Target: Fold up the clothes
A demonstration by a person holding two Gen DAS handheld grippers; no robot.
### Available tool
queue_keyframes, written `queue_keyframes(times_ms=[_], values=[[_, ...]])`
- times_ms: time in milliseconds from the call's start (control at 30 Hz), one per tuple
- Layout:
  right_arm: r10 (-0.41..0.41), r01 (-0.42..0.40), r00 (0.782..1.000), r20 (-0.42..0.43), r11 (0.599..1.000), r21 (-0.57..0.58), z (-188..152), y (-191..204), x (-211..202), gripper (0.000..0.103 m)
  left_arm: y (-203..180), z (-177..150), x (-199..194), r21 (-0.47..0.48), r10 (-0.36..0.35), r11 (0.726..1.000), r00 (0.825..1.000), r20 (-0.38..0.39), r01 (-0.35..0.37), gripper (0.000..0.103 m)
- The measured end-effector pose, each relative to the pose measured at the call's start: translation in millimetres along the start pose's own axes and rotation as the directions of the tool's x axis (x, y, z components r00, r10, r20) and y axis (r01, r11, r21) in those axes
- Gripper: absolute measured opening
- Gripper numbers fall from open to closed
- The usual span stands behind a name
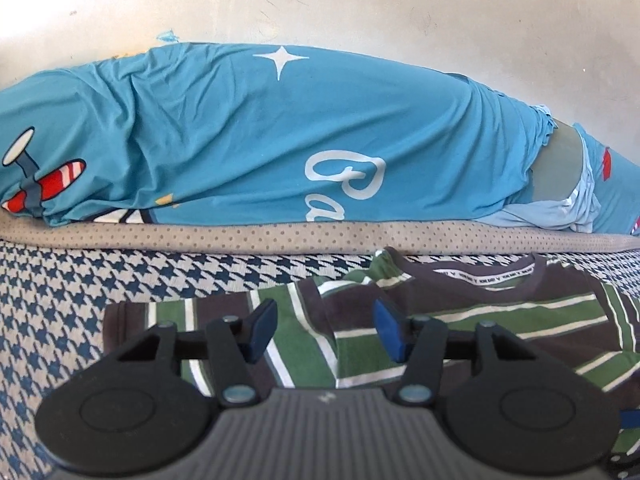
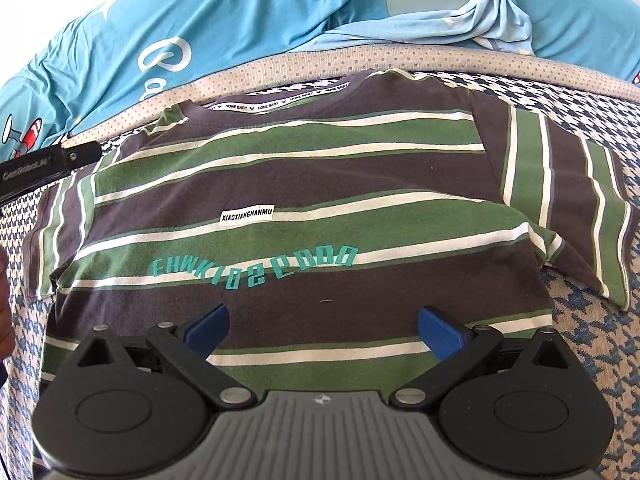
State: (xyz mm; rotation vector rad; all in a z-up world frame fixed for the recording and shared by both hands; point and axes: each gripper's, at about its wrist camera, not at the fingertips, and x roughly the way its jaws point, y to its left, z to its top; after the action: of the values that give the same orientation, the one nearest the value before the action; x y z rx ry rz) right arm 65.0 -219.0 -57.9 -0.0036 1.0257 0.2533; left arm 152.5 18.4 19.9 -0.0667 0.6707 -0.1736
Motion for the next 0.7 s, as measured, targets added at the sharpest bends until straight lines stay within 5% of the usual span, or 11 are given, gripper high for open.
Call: queue_keyframes(times_ms=[167,433,700], values=[[-0.02,0.02,1.0,0.003,0.999,-0.035,-1,6,3,0.103,0,3,19,-0.004,0.007,1.0,1.0,-0.015,-0.007,0.05],[-0.033,0.033,0.999,0.007,0.997,-0.064,-2,10,6,0.103,2,-5,47,0.055,0.157,0.986,0.987,-0.026,-0.155,0.056],[-0.035,0.036,0.999,0.009,0.996,-0.079,-1,11,9,0.103,11,-6,59,0.035,0.224,0.974,0.975,0.007,-0.224,0.078]])
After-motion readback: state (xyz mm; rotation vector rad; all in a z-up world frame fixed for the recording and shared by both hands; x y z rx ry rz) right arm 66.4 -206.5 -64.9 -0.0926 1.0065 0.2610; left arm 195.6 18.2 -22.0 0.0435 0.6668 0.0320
